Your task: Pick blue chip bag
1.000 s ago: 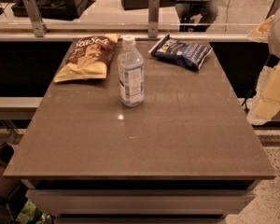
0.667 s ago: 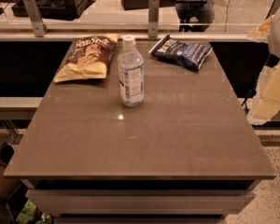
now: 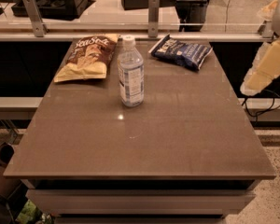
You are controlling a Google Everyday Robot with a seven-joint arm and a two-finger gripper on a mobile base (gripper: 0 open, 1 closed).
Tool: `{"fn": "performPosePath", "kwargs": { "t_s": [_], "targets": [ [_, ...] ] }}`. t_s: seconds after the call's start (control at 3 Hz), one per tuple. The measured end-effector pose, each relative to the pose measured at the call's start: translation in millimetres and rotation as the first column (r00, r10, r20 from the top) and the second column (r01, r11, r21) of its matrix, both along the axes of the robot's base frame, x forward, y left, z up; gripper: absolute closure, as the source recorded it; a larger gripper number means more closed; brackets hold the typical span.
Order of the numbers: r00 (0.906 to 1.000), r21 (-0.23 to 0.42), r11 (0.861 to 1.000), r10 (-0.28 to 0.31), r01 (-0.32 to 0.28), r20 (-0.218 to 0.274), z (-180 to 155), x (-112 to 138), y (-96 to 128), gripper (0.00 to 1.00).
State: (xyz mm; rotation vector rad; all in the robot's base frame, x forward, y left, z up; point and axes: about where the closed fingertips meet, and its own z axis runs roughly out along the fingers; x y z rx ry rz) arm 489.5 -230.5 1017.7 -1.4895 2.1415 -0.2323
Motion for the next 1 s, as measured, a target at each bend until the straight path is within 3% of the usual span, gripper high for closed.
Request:
{"fn": "performPosePath", "kwargs": {
  "t_s": [0.33, 0.67, 1.0],
  "targets": [
    [0.9947, 0.057, 0.998, -0.038, 0.033, 0.096, 6, 43, -12, 0.00],
    [0.9909, 0.106, 0.993, -0.056, 0.043, 0.123, 0, 82, -24, 0.00],
    [0.9912, 0.158, 0.985, -0.080, 0.063, 0.105, -17, 122, -34, 0.00]
  ]
}}
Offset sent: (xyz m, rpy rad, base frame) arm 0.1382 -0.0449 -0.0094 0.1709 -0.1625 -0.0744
